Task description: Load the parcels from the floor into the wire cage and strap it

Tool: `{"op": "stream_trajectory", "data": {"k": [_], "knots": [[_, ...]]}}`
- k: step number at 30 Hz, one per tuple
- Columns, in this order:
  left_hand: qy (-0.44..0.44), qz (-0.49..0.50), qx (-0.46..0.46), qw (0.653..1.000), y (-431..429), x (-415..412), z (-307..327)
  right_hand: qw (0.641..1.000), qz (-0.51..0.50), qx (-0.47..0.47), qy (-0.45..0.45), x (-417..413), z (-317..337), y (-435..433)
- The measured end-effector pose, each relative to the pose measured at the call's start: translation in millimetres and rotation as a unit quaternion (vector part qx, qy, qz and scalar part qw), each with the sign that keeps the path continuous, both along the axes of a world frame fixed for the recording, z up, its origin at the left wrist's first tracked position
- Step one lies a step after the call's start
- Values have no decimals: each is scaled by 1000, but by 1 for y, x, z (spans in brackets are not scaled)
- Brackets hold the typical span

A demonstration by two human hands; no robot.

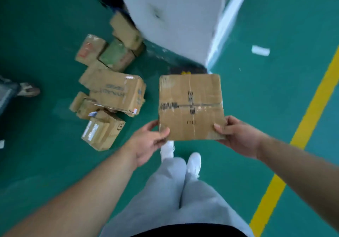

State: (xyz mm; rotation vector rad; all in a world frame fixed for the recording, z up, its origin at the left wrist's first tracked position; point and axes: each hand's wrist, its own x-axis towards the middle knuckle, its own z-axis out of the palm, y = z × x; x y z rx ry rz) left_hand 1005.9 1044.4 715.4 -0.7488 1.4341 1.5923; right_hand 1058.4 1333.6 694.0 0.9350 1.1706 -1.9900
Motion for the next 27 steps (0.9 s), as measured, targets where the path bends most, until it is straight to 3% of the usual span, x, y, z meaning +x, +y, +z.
{"op": "stream_trajectory", "data": {"k": [6,14,22,27], "knots": [[60,170,14,983,-114,77,60,988,143,16,56,-21,74,-114],[128,404,-23,905,-326,211,95,942,315,-9,113,0,105,-384],[118,542,-40,831,-540,342,109,881,449,-16,147,77,121,-665],[122,581,-54,803,-622,385,127,851,501,-13,156,107,144,-777]]}}
